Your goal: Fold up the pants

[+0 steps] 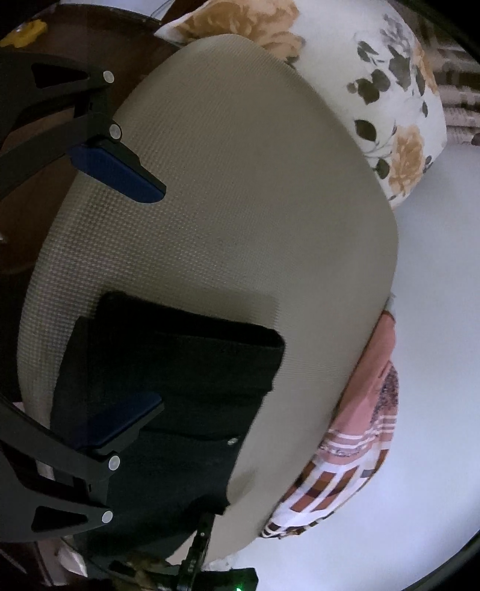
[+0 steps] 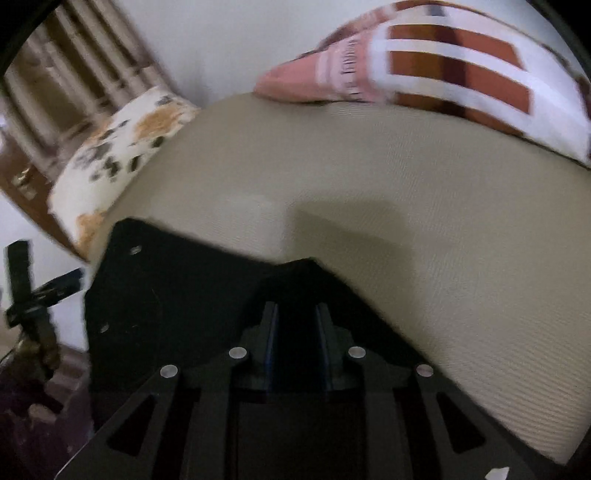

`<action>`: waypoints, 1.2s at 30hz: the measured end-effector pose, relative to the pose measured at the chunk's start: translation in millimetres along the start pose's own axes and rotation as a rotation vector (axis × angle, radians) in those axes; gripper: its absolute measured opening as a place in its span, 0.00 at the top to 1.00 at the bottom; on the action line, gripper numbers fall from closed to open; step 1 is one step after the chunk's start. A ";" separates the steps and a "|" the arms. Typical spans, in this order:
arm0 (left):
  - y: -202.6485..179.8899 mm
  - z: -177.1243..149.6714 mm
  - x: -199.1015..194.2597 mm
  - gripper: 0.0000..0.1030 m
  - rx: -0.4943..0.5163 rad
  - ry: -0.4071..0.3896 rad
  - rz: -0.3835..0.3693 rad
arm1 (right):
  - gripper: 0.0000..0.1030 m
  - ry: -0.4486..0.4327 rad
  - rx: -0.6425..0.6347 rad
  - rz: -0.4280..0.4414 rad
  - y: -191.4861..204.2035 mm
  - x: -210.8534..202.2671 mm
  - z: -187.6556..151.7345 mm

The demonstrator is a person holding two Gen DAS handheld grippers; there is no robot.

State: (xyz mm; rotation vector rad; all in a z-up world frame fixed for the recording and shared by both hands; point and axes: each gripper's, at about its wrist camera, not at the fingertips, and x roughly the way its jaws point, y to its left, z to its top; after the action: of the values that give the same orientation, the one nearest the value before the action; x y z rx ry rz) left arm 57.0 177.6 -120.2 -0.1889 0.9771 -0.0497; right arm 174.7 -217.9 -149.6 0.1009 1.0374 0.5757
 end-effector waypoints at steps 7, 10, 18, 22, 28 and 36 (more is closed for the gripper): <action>3.6 -2.6 7.7 0.01 -0.021 0.027 0.002 | 0.84 -0.021 -0.018 -0.011 0.5 3.3 3.2; 6.6 -1.6 6.3 0.01 -0.037 0.017 -0.004 | 0.81 -0.061 -0.007 -0.036 -6.5 -11.0 4.4; 9.4 -3.2 14.0 0.01 -0.051 0.052 -0.003 | 0.79 0.052 -0.049 -0.055 -11.3 8.5 9.7; 11.9 -2.9 14.5 0.01 -0.062 0.049 -0.005 | 0.78 0.062 -0.100 -0.003 -3.7 7.5 15.5; 13.7 -3.9 18.5 0.01 -0.078 0.064 -0.012 | 0.86 0.065 -0.145 -0.015 5.1 19.6 23.1; 14.5 -3.2 13.7 0.01 -0.081 0.035 0.004 | 0.93 -0.022 -0.138 -0.182 14.0 26.4 21.7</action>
State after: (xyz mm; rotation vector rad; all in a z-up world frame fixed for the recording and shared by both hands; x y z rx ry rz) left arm 61.4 189.6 -135.8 -0.2609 1.0152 -0.0097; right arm 197.1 -188.9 -154.2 -0.1077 0.9712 0.4782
